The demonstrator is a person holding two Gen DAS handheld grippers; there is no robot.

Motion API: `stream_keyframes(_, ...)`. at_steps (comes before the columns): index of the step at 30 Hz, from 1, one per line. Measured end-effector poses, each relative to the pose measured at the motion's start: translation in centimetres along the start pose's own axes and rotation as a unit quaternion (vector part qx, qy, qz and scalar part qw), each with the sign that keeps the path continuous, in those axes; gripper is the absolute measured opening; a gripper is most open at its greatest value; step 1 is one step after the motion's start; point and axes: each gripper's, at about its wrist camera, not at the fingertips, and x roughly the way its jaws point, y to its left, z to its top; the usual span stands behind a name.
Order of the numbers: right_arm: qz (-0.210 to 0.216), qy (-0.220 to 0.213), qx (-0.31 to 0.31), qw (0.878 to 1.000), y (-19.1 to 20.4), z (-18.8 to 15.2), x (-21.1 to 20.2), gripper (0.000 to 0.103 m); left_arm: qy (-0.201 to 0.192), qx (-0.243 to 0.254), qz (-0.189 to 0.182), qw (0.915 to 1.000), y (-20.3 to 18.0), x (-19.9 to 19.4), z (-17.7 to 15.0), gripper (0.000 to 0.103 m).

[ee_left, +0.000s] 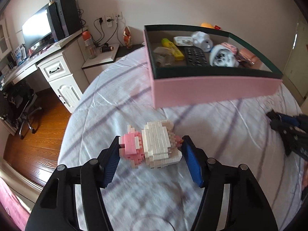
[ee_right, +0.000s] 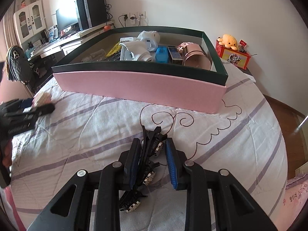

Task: Organize rigid objects
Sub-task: 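Carry the block figure with the left tool into the pink box while the right tool carries the hair clip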

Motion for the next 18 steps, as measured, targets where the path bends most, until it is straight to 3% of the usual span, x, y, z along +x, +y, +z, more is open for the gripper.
stream_keyframes(6,0.003,-0.003,-0.005,1.000,0.3,-0.3,-0.6,0.022,-0.005,0.011,-0.026,0.9996,-2.5,-2.6,-2.5,0.063)
stream_keyframes(13,0.022,-0.008,-0.008,1.000,1.1,-3.3,-3.4,0.021,-0.006,0.033,-0.054,0.9980,-5.4,-4.5,-4.5,0.064)
stream_keyframes(18,0.022,-0.016,-0.002,1.000,1.3,-5.5,-4.3,0.021,-0.005,0.025,-0.048,0.9985,-6.1,-4.3,-5.3,0.065)
